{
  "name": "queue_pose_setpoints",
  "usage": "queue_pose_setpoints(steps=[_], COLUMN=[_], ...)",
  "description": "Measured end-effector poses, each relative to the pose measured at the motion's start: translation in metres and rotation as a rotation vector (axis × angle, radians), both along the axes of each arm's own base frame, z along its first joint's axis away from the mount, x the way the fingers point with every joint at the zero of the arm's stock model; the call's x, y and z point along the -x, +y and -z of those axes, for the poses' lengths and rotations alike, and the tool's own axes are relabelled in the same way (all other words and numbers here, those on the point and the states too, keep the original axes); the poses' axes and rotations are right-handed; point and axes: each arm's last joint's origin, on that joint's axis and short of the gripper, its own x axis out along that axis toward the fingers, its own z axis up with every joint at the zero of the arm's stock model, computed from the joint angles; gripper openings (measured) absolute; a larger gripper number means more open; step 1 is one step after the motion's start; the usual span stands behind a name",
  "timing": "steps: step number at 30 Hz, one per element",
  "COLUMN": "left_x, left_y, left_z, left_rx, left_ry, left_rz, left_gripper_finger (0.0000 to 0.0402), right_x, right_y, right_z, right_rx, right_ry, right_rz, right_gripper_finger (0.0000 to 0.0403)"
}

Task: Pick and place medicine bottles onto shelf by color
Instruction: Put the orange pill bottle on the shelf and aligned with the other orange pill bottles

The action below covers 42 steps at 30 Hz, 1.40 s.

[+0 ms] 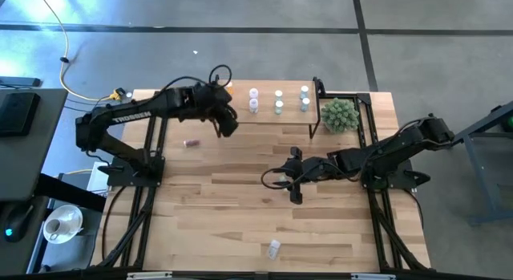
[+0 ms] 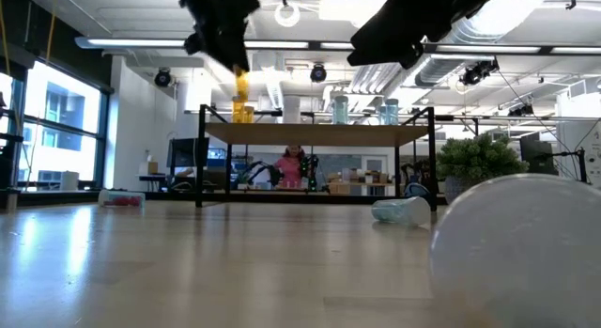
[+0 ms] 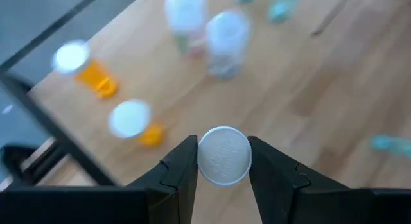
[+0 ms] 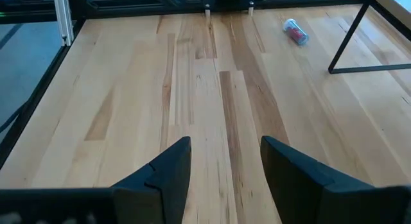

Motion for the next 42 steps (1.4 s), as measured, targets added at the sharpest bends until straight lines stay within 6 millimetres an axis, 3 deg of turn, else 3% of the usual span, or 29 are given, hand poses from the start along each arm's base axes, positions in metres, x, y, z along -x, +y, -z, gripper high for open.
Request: queue_pose_setpoints(steps=[5, 16, 25, 42], left_x=[0.009, 0.011, 0.001, 0.001], left_y=[0.015, 0.019, 0.029, 0.040], left_z=[0.008, 0.011, 0.027, 0.028], left_rx=[0.036, 0.045, 0.058, 0.031], left_ry=[0.067, 0.068, 0.117, 0.101], left_rz=[-0.064, -0.101, -0.121, -0.156], left_gripper_finger=[0.0113, 0.0113, 0.0113, 0.0113], right_x=[0.000, 0.000, 0.000, 0.000], right_y=[0.000, 0.000, 0.000, 0.000], right_z=[0.000, 0.000, 0.000, 0.000], right_rx=[0.000, 0.001, 0.002, 0.002], right_ry=[0.000, -0.002, -0.001, 0.000], right_rz=[0.000, 0.002, 0.002, 0.003], right_gripper_finger=[0.0179, 0.0179, 0.0179, 0.0179])
